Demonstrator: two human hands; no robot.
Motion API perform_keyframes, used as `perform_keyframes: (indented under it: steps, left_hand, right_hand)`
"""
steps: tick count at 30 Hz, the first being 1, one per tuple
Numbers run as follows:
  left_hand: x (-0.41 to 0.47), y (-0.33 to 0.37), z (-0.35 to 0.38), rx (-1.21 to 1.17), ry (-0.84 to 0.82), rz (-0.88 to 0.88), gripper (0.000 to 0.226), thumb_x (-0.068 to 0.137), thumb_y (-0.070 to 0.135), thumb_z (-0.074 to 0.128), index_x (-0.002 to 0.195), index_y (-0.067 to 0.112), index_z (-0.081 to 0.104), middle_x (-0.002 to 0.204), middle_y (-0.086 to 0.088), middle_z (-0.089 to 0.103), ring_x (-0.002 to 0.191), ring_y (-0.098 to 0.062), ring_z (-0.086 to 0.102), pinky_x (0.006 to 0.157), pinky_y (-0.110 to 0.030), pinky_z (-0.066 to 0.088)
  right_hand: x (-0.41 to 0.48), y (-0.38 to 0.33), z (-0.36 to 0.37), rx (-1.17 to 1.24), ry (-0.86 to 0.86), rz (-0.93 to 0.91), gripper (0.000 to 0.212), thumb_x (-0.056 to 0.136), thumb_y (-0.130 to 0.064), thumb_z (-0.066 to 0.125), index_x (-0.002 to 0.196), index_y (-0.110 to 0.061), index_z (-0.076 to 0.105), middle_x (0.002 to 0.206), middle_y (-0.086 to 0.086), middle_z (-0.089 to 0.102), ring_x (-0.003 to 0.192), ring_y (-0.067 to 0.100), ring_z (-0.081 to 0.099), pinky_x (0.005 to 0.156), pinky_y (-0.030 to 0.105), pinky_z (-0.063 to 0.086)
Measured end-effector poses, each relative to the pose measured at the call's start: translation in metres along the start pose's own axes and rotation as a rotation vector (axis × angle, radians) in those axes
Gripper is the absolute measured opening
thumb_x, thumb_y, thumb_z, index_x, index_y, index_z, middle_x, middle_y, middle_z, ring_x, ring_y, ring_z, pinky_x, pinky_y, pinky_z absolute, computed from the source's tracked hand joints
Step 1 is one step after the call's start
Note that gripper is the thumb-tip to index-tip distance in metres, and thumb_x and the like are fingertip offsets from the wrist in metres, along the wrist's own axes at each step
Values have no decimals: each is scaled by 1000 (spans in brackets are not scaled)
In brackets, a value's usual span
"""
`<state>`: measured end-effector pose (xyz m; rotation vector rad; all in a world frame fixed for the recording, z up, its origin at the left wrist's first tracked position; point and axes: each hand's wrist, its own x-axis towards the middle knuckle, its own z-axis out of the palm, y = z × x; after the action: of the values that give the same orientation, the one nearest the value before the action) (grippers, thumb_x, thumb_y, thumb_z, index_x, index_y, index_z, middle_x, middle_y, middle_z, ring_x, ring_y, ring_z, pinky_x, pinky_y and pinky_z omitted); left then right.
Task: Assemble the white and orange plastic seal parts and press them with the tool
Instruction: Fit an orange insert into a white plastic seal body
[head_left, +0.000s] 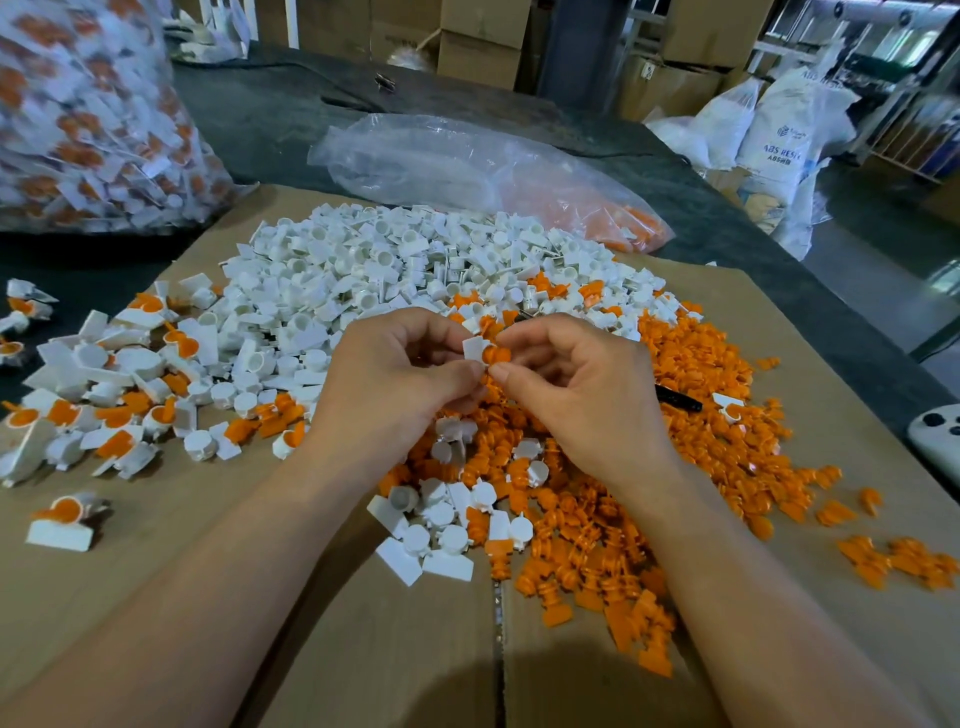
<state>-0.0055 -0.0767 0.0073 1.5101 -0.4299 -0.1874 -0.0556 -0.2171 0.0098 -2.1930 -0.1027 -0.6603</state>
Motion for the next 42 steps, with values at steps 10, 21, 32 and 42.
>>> perform_keyframes:
  steps: [10, 21, 32, 42]
  left_hand:
    - [0, 0, 0, 15, -24, -5, 22, 76, -7, 68, 68, 13, 65, 54, 0, 65, 50, -9, 65, 50, -17, 52]
    - [-1, -1, 1, 39, -18, -1, 19, 75, -4, 70, 69, 14, 66, 55, 0, 67, 52, -10, 67, 50, -17, 52]
    - [0, 3, -2, -5, -5, -57, 19, 76, -11, 64, 70, 7, 64, 51, -3, 63, 48, -12, 63, 47, -22, 54]
    - [-1, 4, -1, -20, -24, -49, 15, 76, -7, 68, 71, 6, 63, 49, -1, 61, 45, -9, 61, 45, -18, 51]
  right_hand:
    - [-1, 0, 1, -115, 86, -134, 19, 76, -6, 69, 95, -5, 71, 80, -10, 61, 77, 1, 60, 68, 9, 49]
    - [-1, 1, 1, -77, 46, -81, 19, 76, -6, 71, 94, -7, 72, 75, -21, 57, 73, -5, 59, 65, 6, 48]
    - [0, 2, -2, -95, -26, -147, 27, 75, -10, 71, 102, -10, 69, 80, -13, 58, 72, -2, 57, 70, 12, 47]
    - [0, 5, -1, -1, -33, -168, 31, 74, -10, 69, 104, -6, 66, 90, -14, 60, 88, 0, 60, 78, 12, 49]
